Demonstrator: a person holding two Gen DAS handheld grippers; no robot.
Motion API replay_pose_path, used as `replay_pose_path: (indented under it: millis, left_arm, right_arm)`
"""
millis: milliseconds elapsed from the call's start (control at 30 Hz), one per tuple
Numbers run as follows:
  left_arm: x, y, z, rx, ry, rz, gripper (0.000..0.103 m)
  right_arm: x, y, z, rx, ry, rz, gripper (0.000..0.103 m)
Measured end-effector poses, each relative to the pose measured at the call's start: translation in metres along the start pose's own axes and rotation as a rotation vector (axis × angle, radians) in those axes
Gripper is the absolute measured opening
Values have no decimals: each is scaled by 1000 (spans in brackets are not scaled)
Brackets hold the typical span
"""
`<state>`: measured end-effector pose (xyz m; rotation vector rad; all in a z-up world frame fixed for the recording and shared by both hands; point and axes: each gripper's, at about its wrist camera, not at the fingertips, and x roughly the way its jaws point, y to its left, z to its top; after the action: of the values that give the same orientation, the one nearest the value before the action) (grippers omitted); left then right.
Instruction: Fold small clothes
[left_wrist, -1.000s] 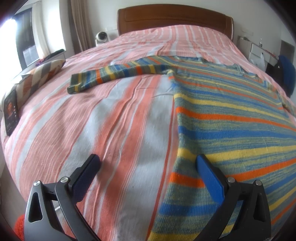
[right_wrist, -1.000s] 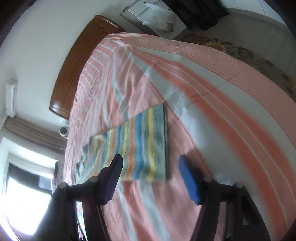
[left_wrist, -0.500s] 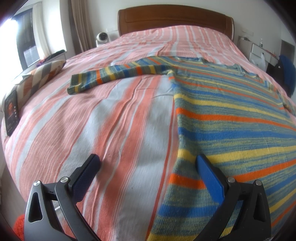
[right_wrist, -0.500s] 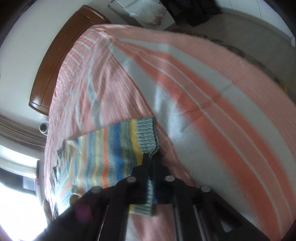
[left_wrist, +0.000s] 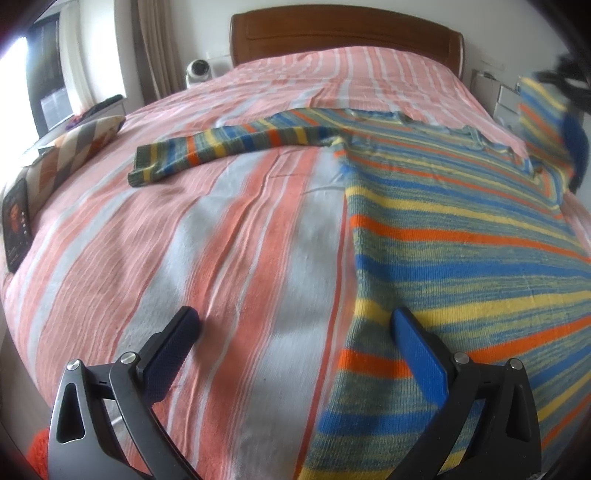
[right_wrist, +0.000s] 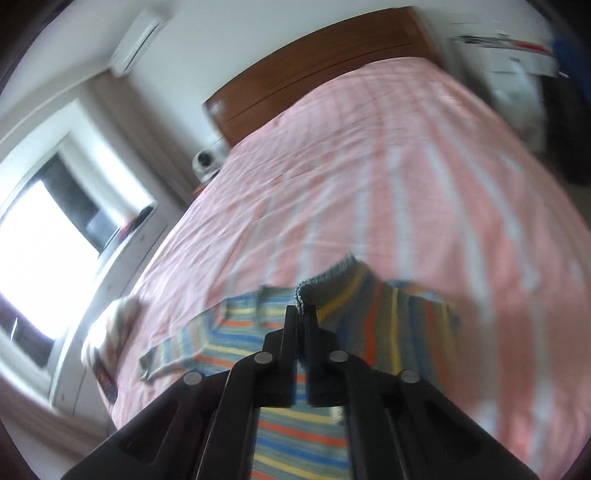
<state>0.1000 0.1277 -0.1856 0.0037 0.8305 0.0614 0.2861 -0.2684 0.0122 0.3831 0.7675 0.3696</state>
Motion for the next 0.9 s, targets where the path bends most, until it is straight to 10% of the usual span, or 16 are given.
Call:
replay_pose_path:
  millis: [133,233,333,700,900]
  left_arm:
    - [-1,0,0,0,0,-1,103]
    - [-1,-1,0,0,-1,-1,103]
    - [-1,-1,0,0,0,-1,103]
    - [0,-3,-1,1,3,-1,103]
    - [0,-3,-1,2,-1,5,103]
  right_arm:
    - [69,20,-16,51,76,56,13]
    - [99,9,-31,205,147,246,64]
    - [96,-2,-42,291,124,374,66]
    - [-3,-94,-114,-45,56,-233,68]
    - [-77,-146,-183,-11,-71,-391,68]
